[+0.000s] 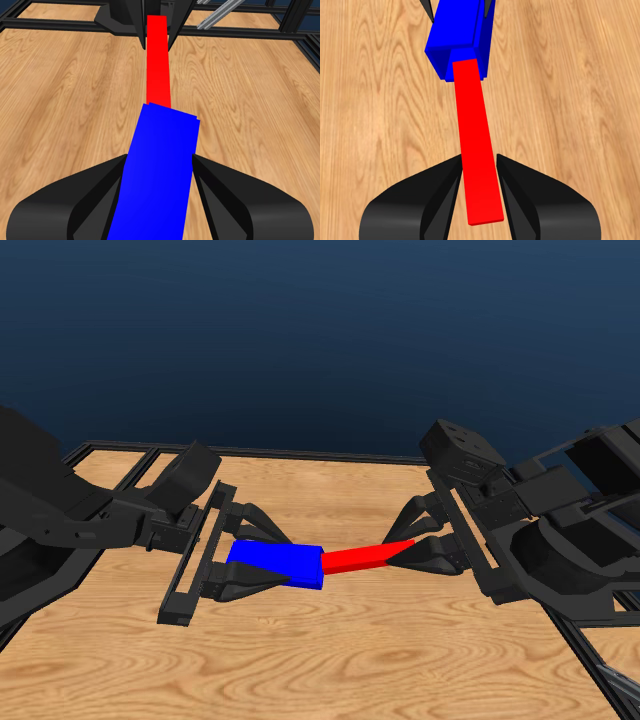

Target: Insert peg into socket

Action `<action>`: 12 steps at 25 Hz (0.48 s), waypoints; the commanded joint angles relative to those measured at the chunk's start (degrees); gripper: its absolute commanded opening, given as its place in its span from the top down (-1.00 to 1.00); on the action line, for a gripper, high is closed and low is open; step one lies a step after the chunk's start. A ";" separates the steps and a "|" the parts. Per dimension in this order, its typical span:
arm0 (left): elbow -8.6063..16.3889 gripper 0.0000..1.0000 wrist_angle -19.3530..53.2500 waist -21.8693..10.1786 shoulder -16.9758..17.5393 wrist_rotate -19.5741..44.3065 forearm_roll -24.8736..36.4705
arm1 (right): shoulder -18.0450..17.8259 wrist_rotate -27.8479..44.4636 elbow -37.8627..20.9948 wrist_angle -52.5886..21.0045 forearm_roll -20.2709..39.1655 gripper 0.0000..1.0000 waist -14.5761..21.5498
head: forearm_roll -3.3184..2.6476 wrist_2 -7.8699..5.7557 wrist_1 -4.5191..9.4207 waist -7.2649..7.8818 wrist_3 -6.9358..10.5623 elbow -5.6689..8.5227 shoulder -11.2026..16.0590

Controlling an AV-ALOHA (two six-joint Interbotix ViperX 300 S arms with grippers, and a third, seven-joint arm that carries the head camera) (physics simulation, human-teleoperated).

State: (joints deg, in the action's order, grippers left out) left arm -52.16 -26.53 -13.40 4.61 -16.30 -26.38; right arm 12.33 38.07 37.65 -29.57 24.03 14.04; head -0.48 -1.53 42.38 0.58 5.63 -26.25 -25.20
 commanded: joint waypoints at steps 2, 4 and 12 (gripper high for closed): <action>1.53 1.00 -1.58 0.21 0.72 0.76 0.38 | -0.88 2.66 -3.56 -0.57 1.52 1.00 1.11 | 0.06 -0.15 -0.60 0.32 -0.01 0.48 0.00; 1.17 1.00 -1.81 -0.58 -0.03 0.68 1.01 | -2.58 2.68 -2.99 0.29 1.37 1.00 0.67 | 0.07 -0.20 -0.59 0.43 -0.02 0.49 0.00; 1.77 1.00 -2.13 0.22 -0.65 1.68 1.19 | -8.22 -1.40 -5.23 11.30 -2.72 1.00 -3.27 | 0.15 -0.33 -0.58 0.81 -0.39 0.57 0.33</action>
State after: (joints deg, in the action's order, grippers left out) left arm -51.66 -25.95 -13.02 3.47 -14.91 -25.51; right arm 4.68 38.30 34.48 -23.65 22.34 12.21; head -0.35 -1.87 42.39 1.33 5.34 -26.25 -25.00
